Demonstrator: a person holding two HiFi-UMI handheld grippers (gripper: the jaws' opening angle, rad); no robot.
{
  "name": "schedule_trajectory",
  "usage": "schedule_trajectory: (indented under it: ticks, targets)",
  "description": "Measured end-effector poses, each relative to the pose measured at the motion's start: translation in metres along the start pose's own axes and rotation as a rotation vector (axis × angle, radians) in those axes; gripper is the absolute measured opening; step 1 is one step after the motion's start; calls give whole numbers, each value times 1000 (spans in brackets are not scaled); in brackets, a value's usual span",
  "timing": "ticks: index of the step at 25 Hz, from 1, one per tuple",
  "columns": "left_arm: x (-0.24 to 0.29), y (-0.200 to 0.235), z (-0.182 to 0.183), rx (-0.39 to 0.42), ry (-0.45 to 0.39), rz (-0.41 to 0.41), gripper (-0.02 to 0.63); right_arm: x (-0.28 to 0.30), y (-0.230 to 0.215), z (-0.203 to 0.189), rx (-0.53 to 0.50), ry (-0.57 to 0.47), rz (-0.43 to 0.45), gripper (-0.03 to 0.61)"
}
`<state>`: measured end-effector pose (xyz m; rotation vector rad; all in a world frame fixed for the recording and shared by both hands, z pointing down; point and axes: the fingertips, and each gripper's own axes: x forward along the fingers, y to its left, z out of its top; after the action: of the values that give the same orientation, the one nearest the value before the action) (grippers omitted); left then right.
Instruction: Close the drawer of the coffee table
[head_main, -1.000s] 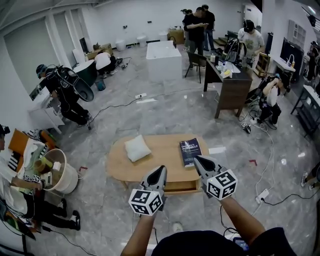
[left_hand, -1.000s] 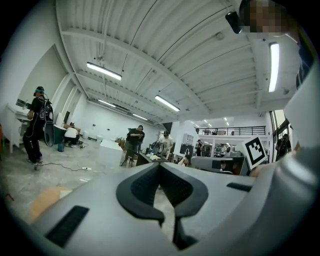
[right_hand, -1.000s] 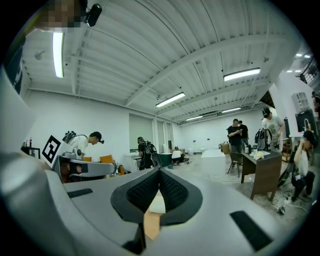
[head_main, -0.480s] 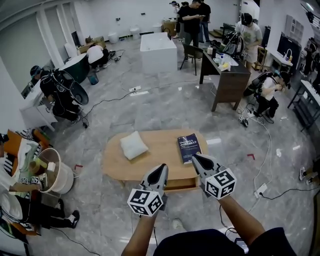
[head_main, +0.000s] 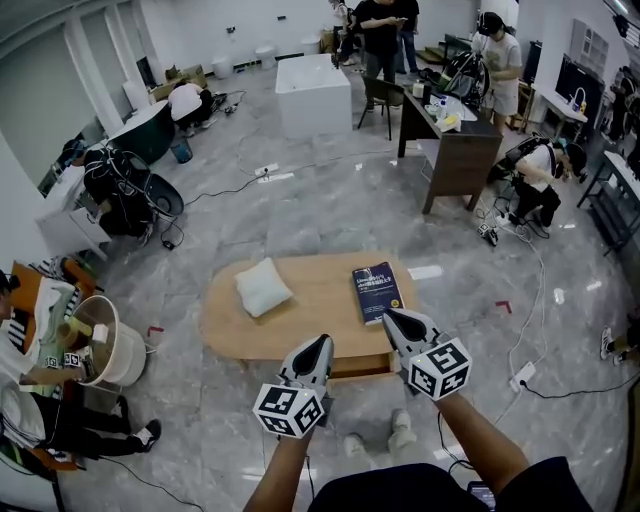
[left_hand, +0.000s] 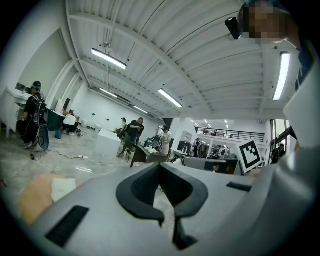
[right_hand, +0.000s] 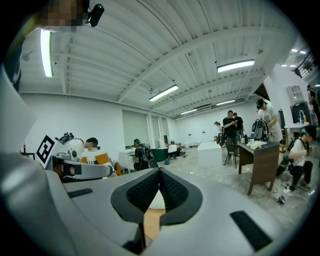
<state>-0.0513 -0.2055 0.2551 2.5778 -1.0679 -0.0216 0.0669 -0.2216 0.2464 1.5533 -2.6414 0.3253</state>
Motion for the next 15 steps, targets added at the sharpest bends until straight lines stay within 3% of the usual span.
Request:
schedule_trajectory:
  ticks: [15]
  targets:
    - [18,18,-51,-82,-2,93,0,21,-30,-42,14,91,74,14]
